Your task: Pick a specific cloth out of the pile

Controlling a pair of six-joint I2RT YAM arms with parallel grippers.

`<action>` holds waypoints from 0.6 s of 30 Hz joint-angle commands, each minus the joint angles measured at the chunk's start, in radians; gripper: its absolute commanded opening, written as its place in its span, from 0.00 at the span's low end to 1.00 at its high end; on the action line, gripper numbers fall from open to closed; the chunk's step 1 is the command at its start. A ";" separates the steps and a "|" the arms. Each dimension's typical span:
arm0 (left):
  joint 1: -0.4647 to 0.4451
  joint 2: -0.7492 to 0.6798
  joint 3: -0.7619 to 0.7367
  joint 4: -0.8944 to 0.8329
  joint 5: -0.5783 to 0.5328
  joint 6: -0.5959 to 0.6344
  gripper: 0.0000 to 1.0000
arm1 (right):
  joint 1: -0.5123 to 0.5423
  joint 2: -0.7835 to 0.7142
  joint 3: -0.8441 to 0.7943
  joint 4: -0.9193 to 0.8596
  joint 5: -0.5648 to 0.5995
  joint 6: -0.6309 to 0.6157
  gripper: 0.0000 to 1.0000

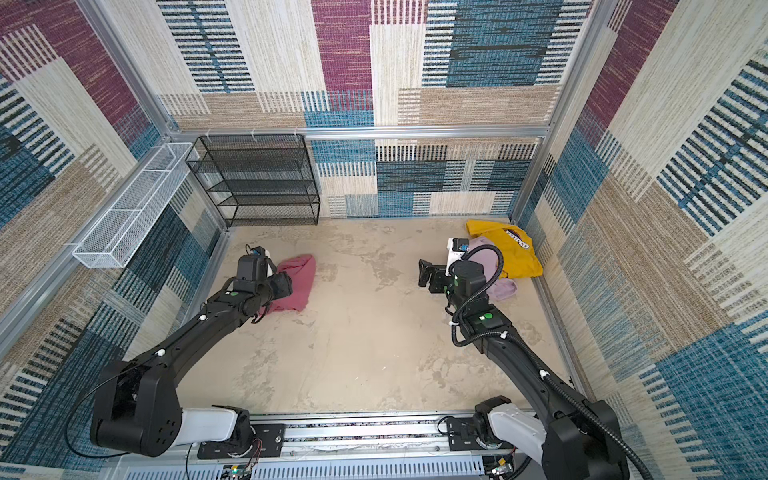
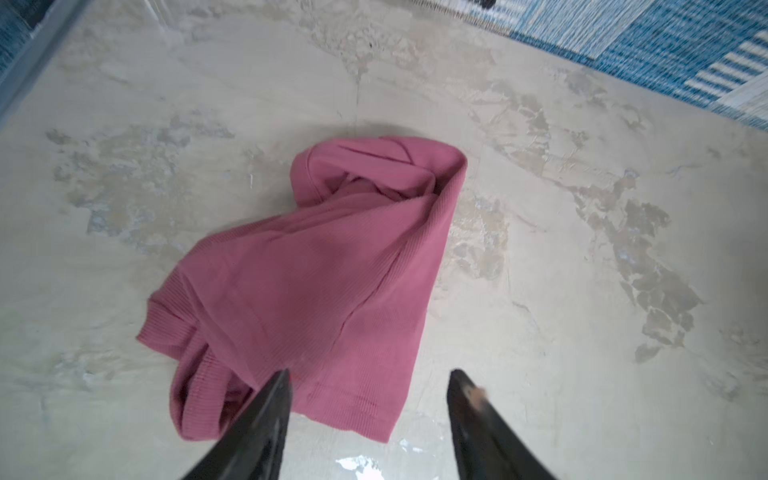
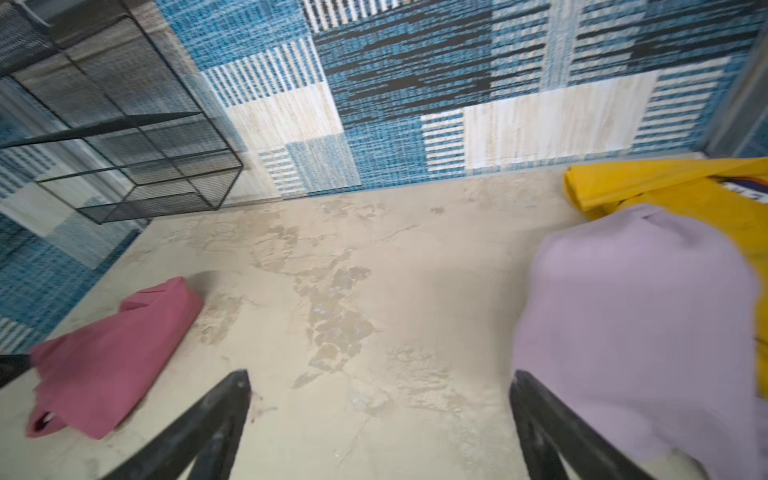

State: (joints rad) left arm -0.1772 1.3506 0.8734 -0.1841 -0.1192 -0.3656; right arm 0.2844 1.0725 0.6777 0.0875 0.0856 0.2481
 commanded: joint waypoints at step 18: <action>0.002 -0.105 -0.240 0.358 -0.229 0.292 0.65 | -0.160 0.030 -0.399 0.676 0.221 -0.193 1.00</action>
State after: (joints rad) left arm -0.1749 1.2343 0.6548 0.0978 -0.3092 -0.1429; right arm 0.1287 1.0821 0.2962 0.6121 0.2768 0.0734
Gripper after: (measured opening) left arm 0.647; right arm 0.998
